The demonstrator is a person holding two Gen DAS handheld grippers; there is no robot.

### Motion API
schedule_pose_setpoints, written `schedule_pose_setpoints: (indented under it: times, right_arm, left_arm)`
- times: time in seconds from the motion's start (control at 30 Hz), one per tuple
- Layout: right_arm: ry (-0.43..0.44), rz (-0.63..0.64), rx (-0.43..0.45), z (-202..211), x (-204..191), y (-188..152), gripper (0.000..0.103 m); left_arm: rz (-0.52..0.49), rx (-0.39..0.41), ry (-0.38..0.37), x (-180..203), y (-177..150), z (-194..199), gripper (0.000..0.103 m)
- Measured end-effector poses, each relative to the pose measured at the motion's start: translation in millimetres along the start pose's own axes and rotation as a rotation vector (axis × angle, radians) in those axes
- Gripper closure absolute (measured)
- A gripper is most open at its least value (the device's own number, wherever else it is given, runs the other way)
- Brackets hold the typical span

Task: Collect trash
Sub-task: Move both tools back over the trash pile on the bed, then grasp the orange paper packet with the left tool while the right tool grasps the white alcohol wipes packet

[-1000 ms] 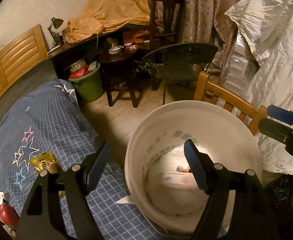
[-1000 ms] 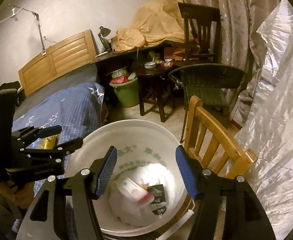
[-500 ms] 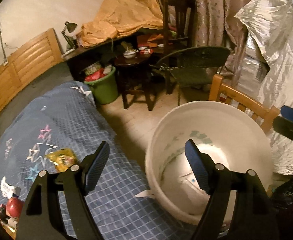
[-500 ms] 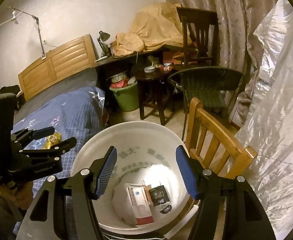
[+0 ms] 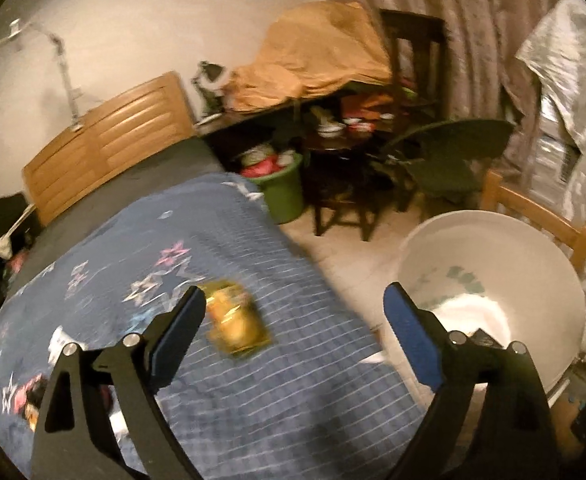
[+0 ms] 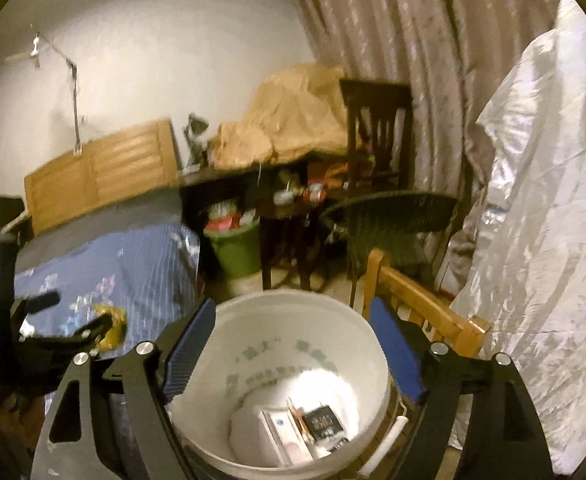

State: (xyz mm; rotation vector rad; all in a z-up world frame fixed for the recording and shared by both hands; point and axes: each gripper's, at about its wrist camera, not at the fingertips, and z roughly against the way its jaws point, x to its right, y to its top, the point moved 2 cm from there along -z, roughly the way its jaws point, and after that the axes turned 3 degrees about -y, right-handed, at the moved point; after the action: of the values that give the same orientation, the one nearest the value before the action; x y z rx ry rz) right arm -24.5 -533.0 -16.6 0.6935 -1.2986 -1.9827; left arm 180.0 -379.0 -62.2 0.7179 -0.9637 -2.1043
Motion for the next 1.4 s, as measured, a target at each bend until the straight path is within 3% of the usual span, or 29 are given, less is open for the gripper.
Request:
schedule_pose_setpoints:
  times: [0.13, 0.3, 0.6, 0.77, 0.9, 1.07, 1.13, 1.23, 1.3, 1.4]
  right_arm:
    - [0.015, -0.017, 0.093, 25, -22, -10, 0.016]
    - [0.059, 0.021, 0.14, 44, -68, -32, 0.012]
    - [0.219, 0.112, 0.029, 46, -168, -71, 0.009]
    - [0.274, 0.121, -0.031, 50, -206, -94, 0.008]
    - [0.304, 0.133, -0.092, 49, -224, -113, 0.007]
    - [0.314, 0.159, -0.145, 41, -230, -127, 0.007]
    - [0.315, 0.161, -0.152, 39, -225, -127, 0.007]
    - [0.319, 0.163, -0.158, 38, -221, -125, 0.007]
    - [0.325, 0.171, -0.169, 38, -222, -126, 0.007]
    - [0.351, 0.195, -0.177, 40, -228, -126, 0.007]
  left_arm:
    - [0.073, 0.025, 0.078, -41, -23, 22, 0.012]
    - [0.171, 0.034, 0.145, -97, -56, 53, 0.012]
    - [0.376, 0.03, 0.288, -207, -113, 104, 0.008]
    - [0.647, -0.051, 0.373, -291, -159, 113, 0.008]
    - [0.942, -0.132, 0.239, -339, -200, 99, 0.008]
    - [0.958, -0.17, 0.142, -330, -205, 63, 0.01]
    - [0.991, -0.214, 0.157, -331, -211, 45, 0.011]
    - [1.057, -0.272, 0.082, -336, -225, 22, 0.033]
    - [1.055, -0.262, 0.084, -334, -225, 26, 0.056]
    - [1.066, -0.239, 0.039, -333, -227, 50, 0.058]
